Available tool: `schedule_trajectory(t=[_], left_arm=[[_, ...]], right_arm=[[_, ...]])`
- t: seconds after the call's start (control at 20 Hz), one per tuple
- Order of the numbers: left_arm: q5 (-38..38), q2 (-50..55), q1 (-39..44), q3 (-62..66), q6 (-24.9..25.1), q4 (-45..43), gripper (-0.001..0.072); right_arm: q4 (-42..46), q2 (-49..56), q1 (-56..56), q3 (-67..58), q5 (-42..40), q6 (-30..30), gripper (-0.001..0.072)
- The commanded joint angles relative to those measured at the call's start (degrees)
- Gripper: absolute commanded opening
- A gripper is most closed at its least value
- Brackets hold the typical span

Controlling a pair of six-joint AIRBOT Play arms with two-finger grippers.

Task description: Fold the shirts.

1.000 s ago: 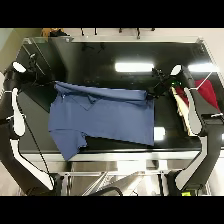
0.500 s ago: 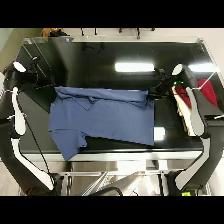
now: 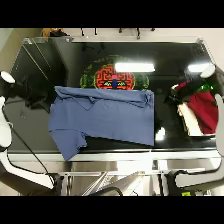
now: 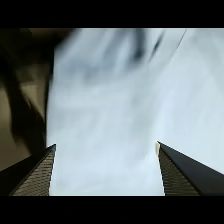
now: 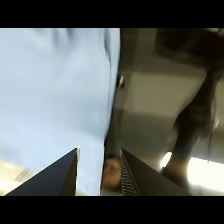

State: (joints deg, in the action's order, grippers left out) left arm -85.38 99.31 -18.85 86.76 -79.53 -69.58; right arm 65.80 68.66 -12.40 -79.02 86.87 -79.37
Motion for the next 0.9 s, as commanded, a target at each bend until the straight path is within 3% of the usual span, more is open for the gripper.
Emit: schedule_trajectory(t=[0.0,0.25,0.45,0.85], left_arm=[[-2.14,-8.74,-3.34,-18.49,-0.59,0.07,0.0690],[-1.18,-19.47,-8.83,-31.80,-1.18,-2.56,0.0690],[2.95,-23.71,-8.81,-41.20,-1.11,-2.32,0.0690],[16.76,-23.80,-0.46,-49.55,-0.85,1.92,0.0690]], right_arm=[[-1.14,-12.70,-2.03,21.62,-5.03,-1.42,0.0299],[-3.67,-23.06,-2.01,38.64,-10.16,-1.46,0.0300],[-6.62,-20.65,-1.90,39.67,-14.25,-1.46,0.0300],[-9.75,-16.33,-1.77,39.71,-13.53,0.13,0.0301]])
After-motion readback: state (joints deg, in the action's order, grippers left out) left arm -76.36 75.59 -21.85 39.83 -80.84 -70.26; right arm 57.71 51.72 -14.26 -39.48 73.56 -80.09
